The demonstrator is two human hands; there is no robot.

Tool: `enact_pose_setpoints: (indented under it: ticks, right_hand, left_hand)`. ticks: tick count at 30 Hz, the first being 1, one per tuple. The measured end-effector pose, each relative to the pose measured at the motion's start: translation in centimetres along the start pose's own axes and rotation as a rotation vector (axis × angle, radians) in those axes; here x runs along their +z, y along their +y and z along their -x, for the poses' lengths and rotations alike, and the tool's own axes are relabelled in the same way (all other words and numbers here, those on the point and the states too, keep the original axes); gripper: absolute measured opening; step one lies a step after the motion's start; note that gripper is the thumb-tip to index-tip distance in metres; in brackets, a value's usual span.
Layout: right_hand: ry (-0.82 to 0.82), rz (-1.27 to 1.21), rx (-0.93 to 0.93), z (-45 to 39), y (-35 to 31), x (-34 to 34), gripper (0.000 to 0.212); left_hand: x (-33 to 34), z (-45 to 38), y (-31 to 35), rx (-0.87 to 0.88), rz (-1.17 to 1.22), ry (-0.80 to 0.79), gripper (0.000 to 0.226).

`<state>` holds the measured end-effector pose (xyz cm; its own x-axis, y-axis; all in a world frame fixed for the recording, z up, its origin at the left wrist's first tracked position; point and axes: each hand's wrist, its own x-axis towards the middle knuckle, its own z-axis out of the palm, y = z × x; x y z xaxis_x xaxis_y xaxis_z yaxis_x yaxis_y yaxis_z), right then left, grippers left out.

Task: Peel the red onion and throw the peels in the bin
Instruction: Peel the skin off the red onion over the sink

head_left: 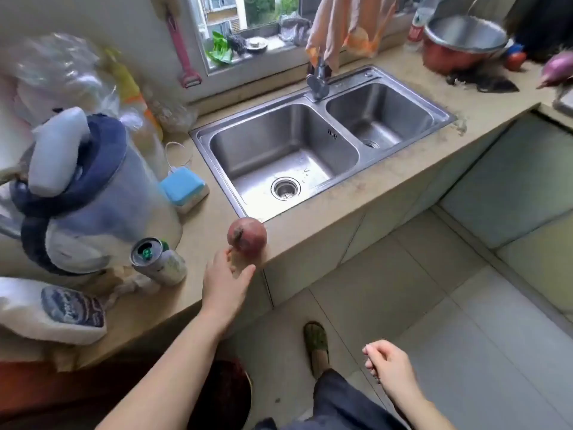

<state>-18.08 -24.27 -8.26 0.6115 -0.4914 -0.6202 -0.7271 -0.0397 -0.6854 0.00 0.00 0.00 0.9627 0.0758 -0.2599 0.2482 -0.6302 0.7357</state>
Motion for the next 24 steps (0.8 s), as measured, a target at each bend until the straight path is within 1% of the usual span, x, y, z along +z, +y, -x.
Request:
enact_pose_setpoints:
  ticks: [2, 4, 6, 9, 12, 13, 14, 15, 16, 18, 19, 20, 21, 22, 24]
  right_hand:
    - [-0.062, 0.043, -0.052, -2.6, -2.9, -0.5, 0.017]
    - [-0.137, 0.099, -0.129, -4.9, -6.9, -1.0, 0.017]
    - [-0.203, 0.154, -0.21, -7.2, -10.8, -1.2, 0.016]
    - [-0.29, 0.228, -0.298, -9.6, -15.1, -1.0, 0.015]
    - [-0.383, 0.28, -0.392, -10.8, -18.4, 0.1, 0.011]
    - [-0.416, 0.297, -0.429, -10.8, -19.4, 0.7, 0.006]
    - [-0.452, 0.295, -0.469, -10.7, -20.2, 1.4, 0.007]
    - [-0.497, 0.27, -0.497, -10.5, -21.0, 2.1, 0.02]
    - [-0.554, 0.229, -0.514, -10.2, -21.6, 2.8, 0.038]
    - [-0.704, 0.156, -0.513, -9.7, -22.8, 4.0, 0.075]
    - [-0.773, 0.136, -0.514, -9.3, -23.4, 4.6, 0.089]
    - [-0.823, 0.126, -0.521, -9.0, -23.9, 5.1, 0.098]
    - [-0.855, 0.129, -0.535, -8.8, -24.4, 5.7, 0.103]
    - [-0.864, 0.152, -0.554, -8.7, -24.8, 6.3, 0.105]
    - [-0.831, 0.191, -0.589, -8.7, -25.6, 7.1, 0.103]
  left_hand:
    - [0.4, -2.5, 1.0, -0.053, 0.003, 0.049, 0.074]
    - [1.0, -4.8, 1.9, -0.11, -0.01, 0.035, 0.09]
    - [2.0, -6.9, 2.0, -0.175, -0.02, 0.0, 0.099]
    - [3.0, -8.8, 2.2, -0.214, -0.029, -0.035, 0.094]
    - [3.9, -9.6, 2.8, -0.216, -0.05, -0.011, 0.08]
    - [4.1, -9.6, 2.9, -0.242, -0.027, -0.005, 0.075]
    - [4.3, -9.5, 3.1, -0.275, 0.033, 0.002, 0.069]
    - [4.4, -9.2, 3.2, -0.306, 0.114, 0.008, 0.062]
    - [4.7, -8.8, 3.4, -0.324, 0.199, 0.012, 0.055]
    - [5.2, -8.0, 3.8, -0.317, 0.352, 0.019, 0.043]
    - [5.4, -7.6, 4.2, -0.307, 0.41, 0.024, 0.038]
    - [5.5, -7.3, 4.6, -0.295, 0.448, 0.024, 0.029]
    - [5.5, -7.2, 5.1, -0.291, 0.465, 0.015, 0.02]
    - [5.6, -7.2, 5.5, -0.294, 0.477, -0.005, 0.017]
    - [5.4, -7.3, 6.3, -0.297, 0.491, -0.054, 0.027]
